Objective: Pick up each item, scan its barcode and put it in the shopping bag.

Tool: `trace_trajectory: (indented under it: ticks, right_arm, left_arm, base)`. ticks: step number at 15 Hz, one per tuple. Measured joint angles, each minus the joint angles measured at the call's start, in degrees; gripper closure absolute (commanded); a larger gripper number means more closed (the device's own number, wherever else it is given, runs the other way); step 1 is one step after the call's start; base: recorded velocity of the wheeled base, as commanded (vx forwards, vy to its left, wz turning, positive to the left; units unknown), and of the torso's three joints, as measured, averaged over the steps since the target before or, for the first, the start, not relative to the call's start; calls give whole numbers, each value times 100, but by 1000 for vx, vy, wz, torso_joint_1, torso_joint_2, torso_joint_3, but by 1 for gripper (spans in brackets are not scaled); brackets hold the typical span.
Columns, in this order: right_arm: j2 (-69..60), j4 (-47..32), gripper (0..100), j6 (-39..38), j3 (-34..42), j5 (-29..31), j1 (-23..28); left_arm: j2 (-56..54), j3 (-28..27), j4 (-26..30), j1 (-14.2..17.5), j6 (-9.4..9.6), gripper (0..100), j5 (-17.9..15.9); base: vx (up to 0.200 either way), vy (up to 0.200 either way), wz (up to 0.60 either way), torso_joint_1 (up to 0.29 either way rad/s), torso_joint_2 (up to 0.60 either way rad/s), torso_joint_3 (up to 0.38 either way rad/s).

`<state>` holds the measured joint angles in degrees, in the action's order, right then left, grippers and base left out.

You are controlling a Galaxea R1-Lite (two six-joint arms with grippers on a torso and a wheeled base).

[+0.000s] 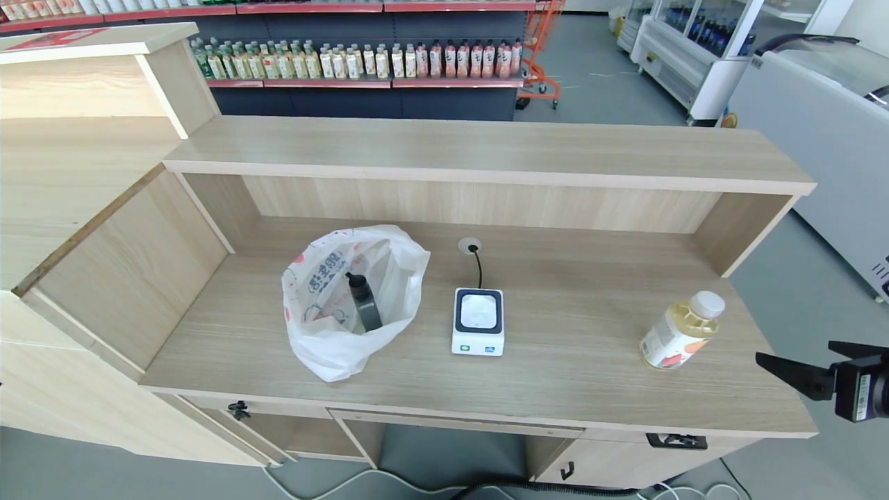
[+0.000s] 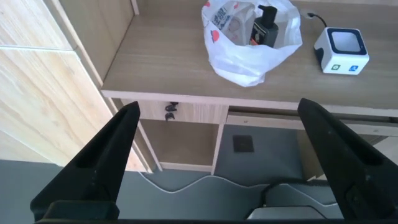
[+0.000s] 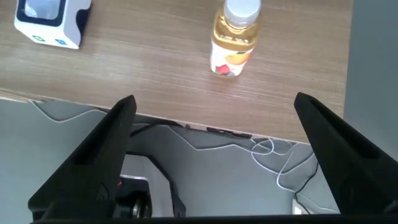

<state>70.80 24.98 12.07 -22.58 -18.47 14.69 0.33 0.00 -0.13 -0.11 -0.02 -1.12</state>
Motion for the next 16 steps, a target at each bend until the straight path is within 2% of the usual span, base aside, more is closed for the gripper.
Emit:
trace_trajectory:
  ticks: [5, 16]
  right_arm:
    - [706, 113, 0, 304, 4, -233, 66]
    - [1762, 1741, 0, 712, 706, -279, 171]
  left_arm:
    - [104, 0, -2, -33, 2, 0, 0]
    - [-26, 0, -2, 0, -13, 0, 6]
  base:
    - [0, -200, 0, 4, 4, 2]
    - [0, 0, 0, 0, 0, 0]
